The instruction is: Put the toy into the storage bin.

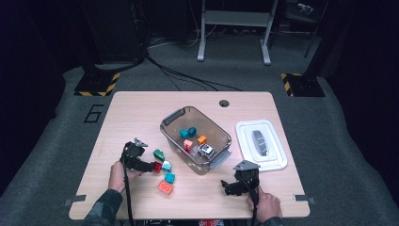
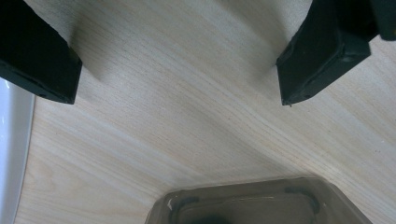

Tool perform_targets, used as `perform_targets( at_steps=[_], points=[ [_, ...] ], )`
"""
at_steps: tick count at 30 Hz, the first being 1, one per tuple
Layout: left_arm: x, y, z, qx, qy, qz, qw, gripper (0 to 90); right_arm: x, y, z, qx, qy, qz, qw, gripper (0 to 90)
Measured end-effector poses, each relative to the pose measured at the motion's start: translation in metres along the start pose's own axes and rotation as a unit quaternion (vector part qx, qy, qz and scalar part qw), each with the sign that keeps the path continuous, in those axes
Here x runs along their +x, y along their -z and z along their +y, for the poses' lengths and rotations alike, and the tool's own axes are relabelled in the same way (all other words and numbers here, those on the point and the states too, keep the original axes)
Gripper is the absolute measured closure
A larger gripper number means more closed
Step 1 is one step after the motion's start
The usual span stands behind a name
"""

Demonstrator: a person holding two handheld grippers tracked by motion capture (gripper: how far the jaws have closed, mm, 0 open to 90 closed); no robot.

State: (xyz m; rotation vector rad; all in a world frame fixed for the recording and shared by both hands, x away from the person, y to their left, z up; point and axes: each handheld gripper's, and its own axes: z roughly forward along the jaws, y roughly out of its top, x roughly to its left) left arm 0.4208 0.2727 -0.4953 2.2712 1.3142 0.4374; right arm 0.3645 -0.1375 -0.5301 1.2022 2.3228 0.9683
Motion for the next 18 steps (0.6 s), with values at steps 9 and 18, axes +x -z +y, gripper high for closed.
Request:
perform_targets(
  at_steps=[9,18],
  points=[
    [0.013,0.011,-0.013,0.0,0.017,0.014,0.9998,15.1,0.0,0.0,0.0,0.0,0.0,0.0,1.0,0.0],
    [0.001,0.019,-0.01,-0.037,0.003,-0.042,0.9984,13.6,0.0,0.0,0.0,0.0,0.0,0.0,1.0,0.0]
  ],
)
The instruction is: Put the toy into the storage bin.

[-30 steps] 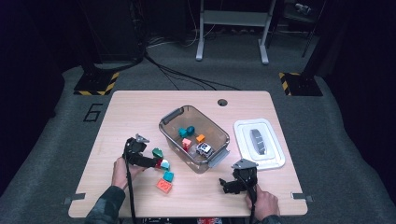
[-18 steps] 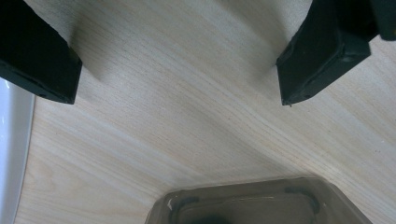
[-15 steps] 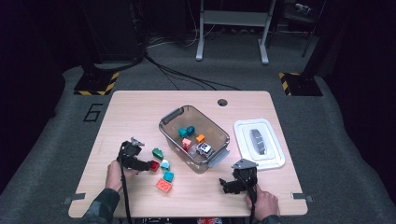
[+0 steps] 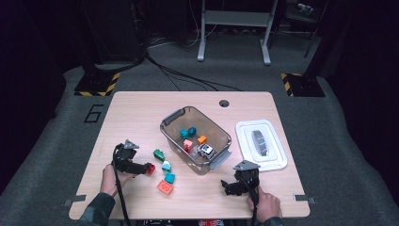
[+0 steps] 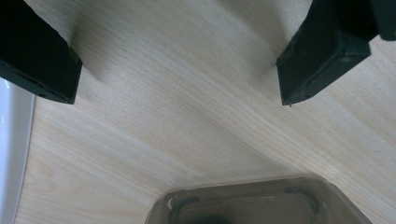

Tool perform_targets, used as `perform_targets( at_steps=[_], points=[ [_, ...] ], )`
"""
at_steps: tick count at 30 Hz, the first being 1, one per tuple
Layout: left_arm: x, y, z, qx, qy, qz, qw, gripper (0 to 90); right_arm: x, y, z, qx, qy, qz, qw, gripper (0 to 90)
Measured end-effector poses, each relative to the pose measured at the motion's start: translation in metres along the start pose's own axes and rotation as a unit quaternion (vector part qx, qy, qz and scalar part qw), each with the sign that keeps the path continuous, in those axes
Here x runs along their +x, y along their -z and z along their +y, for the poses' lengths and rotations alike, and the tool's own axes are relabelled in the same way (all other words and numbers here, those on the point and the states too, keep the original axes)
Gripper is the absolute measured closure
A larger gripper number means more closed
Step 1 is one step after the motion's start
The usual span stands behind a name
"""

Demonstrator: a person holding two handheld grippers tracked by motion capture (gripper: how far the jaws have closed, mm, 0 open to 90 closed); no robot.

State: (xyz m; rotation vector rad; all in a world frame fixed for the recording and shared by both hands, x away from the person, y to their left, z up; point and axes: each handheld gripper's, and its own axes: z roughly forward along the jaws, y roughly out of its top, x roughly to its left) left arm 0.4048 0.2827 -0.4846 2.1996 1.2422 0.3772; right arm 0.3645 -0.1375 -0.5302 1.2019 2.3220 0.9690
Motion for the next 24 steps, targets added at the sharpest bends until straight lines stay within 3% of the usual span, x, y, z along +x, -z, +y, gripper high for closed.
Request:
perform_targets(
  at_steps=[5,12,14,19,24],
  points=[
    [-0.01,-0.011,0.001,0.019,-0.02,-0.009,0.9996,16.5,0.0,0.0,0.0,0.0,0.0,0.0,1.0,0.0],
    [-0.015,-0.018,-0.005,0.024,-0.036,-0.014,0.999,47.3,0.0,0.0,0.0,0.0,0.0,0.0,1.0,0.0],
    [-0.017,-0.019,-0.006,0.025,-0.044,-0.007,0.9987,56.8,0.0,0.0,0.0,0.0,0.0,0.0,1.0,0.0],
    [-0.016,-0.017,-0.006,0.017,-0.048,-0.005,0.9987,58.9,0.0,0.0,0.0,0.0,0.0,0.0,1.0,0.0],
    [-0.012,-0.011,-0.004,0.005,-0.036,-0.01,0.9993,59.0,0.0,0.0,0.0,0.0,0.0,0.0,1.0,0.0]
  ],
)
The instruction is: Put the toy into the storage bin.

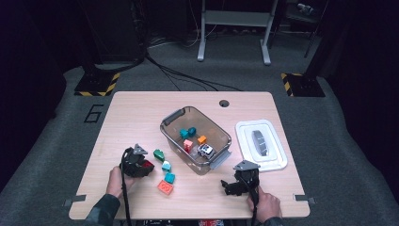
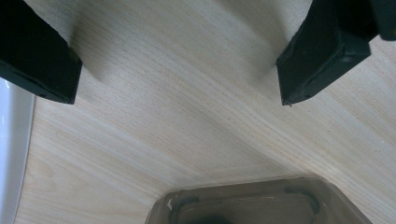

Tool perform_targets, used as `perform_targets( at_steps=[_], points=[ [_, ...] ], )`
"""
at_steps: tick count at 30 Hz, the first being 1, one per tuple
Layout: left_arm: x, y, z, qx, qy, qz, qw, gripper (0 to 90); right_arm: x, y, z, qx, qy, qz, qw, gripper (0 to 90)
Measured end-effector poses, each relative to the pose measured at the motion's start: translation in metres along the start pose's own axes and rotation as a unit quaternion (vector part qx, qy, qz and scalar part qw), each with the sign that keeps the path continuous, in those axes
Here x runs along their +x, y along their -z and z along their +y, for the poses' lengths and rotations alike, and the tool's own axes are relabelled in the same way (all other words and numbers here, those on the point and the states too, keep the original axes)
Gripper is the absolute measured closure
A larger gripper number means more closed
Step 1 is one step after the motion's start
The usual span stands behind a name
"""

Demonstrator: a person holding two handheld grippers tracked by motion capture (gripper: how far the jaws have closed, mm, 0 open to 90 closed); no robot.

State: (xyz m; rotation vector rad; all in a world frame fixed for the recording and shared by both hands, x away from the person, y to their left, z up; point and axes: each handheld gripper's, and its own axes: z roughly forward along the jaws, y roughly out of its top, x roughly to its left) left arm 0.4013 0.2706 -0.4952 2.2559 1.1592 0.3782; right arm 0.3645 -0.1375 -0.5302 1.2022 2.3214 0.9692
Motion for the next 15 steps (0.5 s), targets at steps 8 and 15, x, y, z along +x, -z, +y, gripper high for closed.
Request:
perform_targets(
  at_steps=[8,15],
  points=[
    [0.009,0.019,0.01,-0.013,0.003,0.0,0.9999,59.0,0.0,0.0,0.0,0.001,0.0,0.0,1.0,0.0],
    [0.016,0.035,0.02,-0.024,0.005,0.006,0.9997,59.0,0.0,0.0,0.0,0.0,-0.001,0.0,1.0,0.0]
  ],
)
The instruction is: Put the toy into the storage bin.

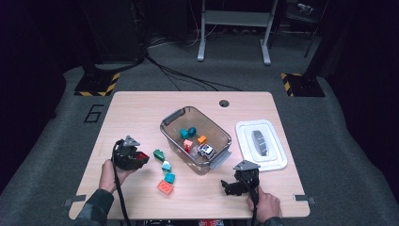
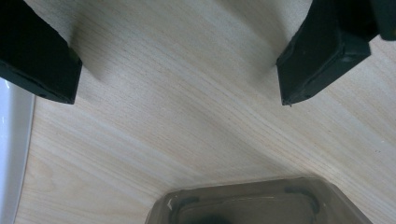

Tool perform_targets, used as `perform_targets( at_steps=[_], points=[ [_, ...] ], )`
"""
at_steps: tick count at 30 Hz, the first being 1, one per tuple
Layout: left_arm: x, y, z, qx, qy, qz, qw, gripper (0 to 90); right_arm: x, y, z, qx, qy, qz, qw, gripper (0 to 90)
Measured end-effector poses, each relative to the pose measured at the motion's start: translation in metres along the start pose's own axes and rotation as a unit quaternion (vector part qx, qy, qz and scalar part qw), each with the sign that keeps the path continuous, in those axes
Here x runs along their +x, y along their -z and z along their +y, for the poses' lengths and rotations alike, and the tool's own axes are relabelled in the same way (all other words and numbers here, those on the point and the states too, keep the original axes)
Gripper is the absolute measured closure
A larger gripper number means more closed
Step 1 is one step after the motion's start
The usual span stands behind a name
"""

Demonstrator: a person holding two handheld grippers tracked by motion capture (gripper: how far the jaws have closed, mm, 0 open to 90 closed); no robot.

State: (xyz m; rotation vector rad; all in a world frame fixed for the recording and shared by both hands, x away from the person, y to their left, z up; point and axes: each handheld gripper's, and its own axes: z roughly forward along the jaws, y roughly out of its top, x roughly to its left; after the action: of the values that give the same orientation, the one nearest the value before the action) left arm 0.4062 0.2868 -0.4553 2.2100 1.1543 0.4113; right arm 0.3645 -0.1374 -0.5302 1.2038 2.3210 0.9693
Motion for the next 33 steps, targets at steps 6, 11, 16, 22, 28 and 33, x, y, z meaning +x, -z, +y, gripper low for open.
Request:
perform_targets(
  at_steps=[6,11,16,22,28,33],
  points=[
    [0.004,0.013,0.013,-0.007,-0.004,0.007,0.9999,59.0,0.0,0.0,0.0,0.0,0.0,0.0,1.0,0.0],
    [0.006,0.022,0.024,-0.014,-0.01,0.011,0.9998,59.0,0.0,0.0,0.0,0.0,0.0,0.0,1.0,0.0],
    [0.007,0.031,0.037,-0.02,-0.02,0.014,0.9995,59.0,0.0,0.0,0.0,0.0,0.0,0.0,1.0,0.0],
    [0.008,0.041,0.055,-0.026,-0.03,0.018,0.9991,59.0,0.0,0.0,0.0,0.0,0.0,0.0,1.0,0.0],
    [0.005,0.047,0.073,-0.035,-0.039,0.024,0.9984,59.0,0.0,0.0,0.0,0.0,0.0,0.0,1.0,0.0],
    [0.004,0.049,0.087,-0.037,-0.047,0.023,0.9979,59.0,0.0,0.0,0.0,0.0,0.0,0.0,1.0,0.0]
  ],
)
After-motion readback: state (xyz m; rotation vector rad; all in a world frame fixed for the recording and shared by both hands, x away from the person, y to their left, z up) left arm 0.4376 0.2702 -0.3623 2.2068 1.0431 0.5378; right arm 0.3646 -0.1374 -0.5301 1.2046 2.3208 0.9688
